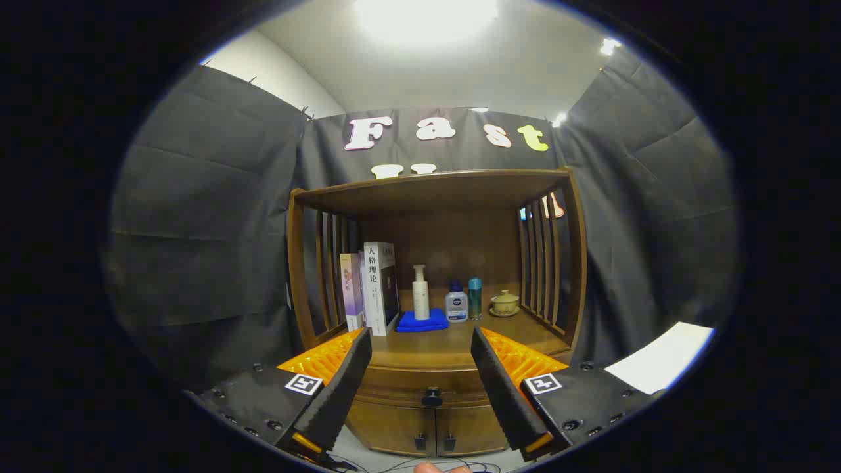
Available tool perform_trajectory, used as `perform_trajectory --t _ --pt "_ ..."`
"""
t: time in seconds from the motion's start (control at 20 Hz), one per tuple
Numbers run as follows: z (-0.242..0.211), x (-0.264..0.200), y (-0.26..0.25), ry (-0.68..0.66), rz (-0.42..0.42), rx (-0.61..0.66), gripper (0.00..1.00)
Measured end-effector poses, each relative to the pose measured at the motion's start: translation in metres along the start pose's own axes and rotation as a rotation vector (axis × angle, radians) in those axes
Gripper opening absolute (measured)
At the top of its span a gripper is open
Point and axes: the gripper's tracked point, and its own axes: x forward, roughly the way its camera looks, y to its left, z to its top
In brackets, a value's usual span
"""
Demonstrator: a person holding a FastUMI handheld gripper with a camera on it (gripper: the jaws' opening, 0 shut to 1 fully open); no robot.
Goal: Pull open the drawer, take out the items inside it, and place them on the countertop above the cabinet.
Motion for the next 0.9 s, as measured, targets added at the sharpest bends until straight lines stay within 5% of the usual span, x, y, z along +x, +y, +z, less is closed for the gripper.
perform_trajectory --t 0.9 --pt "-0.053 0.046 -0.020 0.043 -0.028 -0.015 0.96"
